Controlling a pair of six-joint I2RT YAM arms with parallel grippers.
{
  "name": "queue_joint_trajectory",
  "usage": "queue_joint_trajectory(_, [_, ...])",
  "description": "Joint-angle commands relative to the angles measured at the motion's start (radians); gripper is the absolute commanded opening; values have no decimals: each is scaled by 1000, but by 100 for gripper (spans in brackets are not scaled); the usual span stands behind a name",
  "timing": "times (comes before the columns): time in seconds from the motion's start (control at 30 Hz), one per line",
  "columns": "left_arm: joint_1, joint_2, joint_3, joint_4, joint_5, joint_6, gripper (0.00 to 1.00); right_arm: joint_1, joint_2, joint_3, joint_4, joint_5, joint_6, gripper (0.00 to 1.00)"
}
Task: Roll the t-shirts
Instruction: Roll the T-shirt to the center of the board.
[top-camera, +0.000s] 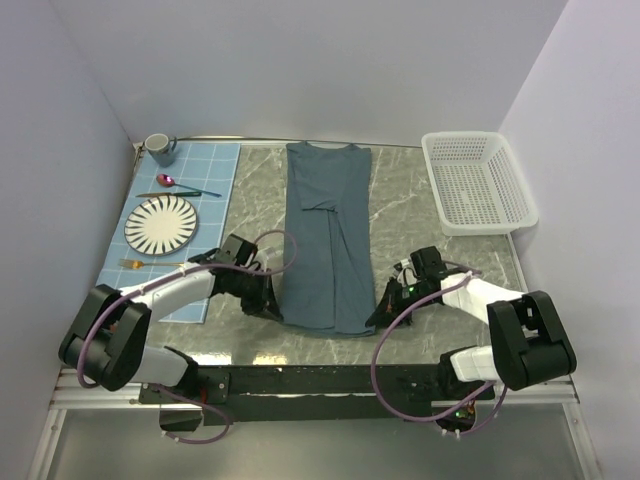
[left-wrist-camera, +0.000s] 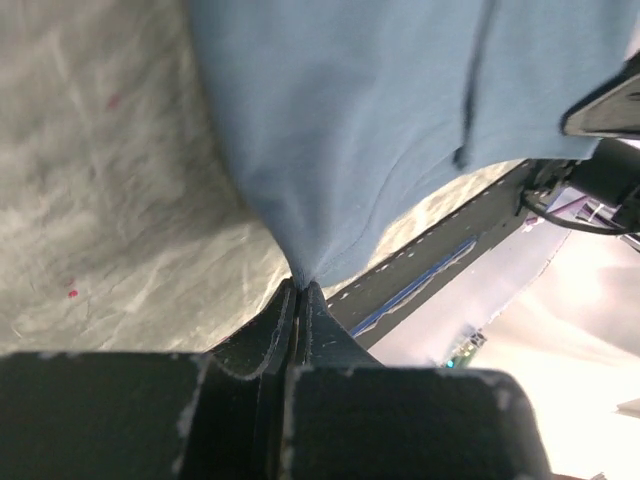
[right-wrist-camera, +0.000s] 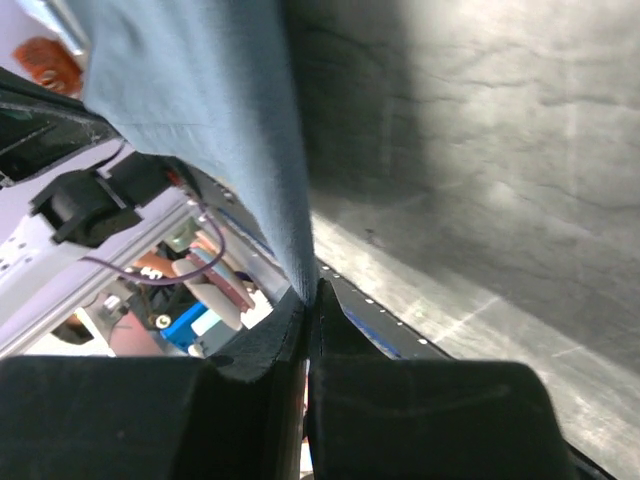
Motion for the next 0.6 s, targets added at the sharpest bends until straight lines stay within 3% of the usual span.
queue_joint_trajectory(0.0, [0, -38, 92, -14, -12, 56, 1, -26, -13, 70, 11, -72, -15, 0])
queue_joint_trajectory(0.3, [14, 32, 211, -81, -55, 103, 1, -96, 38, 130, -15, -106, -33, 0])
queue_joint_trajectory(0.57, [98, 84, 234, -87, -69, 88, 1, -125, 124, 169, 64, -107, 16, 0])
